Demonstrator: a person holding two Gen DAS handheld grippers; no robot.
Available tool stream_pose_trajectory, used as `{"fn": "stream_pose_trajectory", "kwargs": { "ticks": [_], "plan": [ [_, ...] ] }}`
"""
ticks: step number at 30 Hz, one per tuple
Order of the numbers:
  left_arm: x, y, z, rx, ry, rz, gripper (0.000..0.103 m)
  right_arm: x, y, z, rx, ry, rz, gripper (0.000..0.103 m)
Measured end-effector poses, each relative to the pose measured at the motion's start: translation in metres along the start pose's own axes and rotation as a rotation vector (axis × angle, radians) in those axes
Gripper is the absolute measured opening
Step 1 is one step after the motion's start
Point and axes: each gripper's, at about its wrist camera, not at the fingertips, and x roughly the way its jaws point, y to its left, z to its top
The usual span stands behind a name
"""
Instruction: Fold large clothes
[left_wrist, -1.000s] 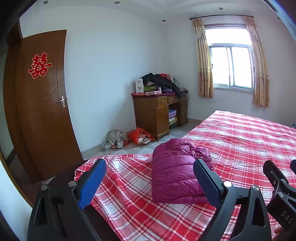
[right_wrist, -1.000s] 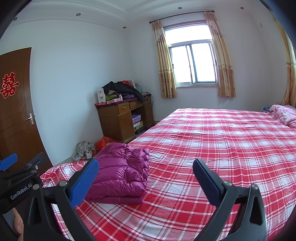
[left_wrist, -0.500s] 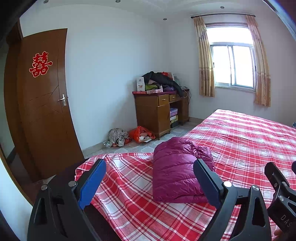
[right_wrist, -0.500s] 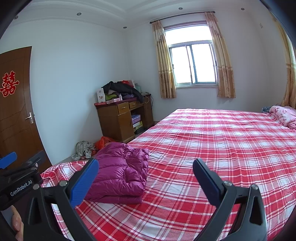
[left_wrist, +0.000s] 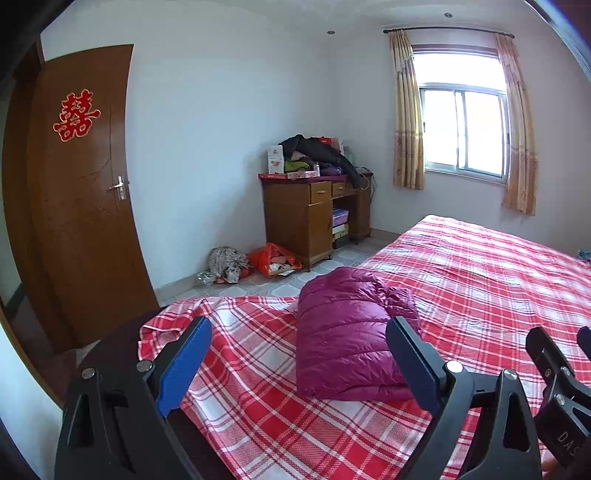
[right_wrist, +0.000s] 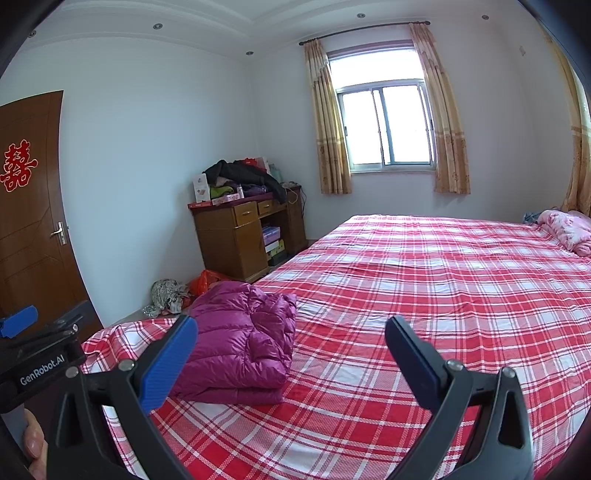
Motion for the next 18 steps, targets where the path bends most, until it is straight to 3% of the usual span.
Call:
{"fn": "stream_pose_trajectory", "kwargs": {
  "ticks": [18],
  "plan": [
    [0.0074,-0.0063,-0.0035,0.040,0.026,0.002,0.096,0.0050,-0.0001,-0.0046,0.006,0.022,-0.001,0.103]
  ]
}}
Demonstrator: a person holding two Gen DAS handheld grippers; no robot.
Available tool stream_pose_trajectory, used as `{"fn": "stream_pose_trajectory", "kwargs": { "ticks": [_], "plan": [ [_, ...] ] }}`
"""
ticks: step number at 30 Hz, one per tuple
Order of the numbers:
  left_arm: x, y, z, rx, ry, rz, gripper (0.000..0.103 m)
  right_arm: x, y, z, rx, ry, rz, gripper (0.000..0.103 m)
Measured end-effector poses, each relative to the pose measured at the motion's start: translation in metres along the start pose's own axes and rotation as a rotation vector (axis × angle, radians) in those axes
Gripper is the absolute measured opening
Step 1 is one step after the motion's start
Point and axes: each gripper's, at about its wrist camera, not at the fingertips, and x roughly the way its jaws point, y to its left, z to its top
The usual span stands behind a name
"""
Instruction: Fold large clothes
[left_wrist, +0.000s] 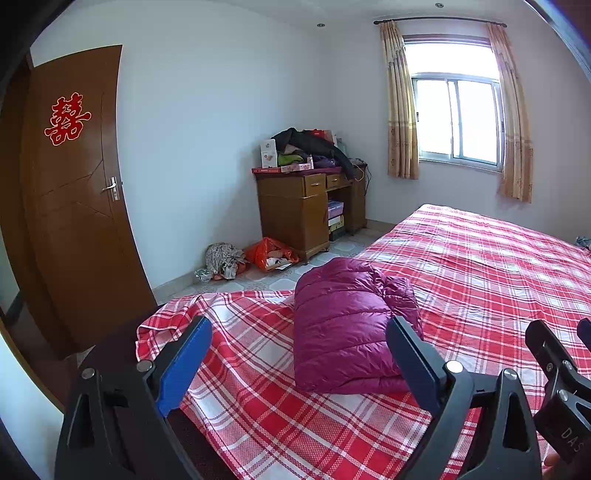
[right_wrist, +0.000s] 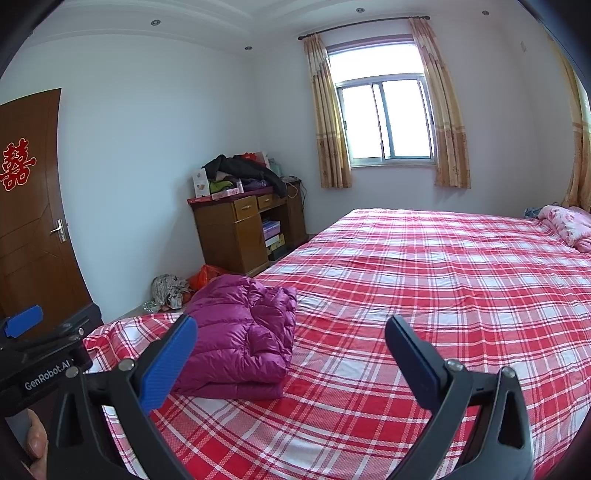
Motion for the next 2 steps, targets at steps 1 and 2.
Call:
{"fn": "stream_pose_trajectory", "kwargs": {
  "ticks": [1,2],
  "plan": [
    [0.0005,-0.0001,-0.0002,0.000,0.003,0.000,0.096,0.0002,-0.0006,-0.0003,0.002,0.001,-0.001,0.103],
    [0.0009,-0.0002,-0.0004,-0.001,0.005,-0.003,0.096,0.0005,-0.0012,-0.0006,0.004,0.002,-0.002,0.103]
  ]
}}
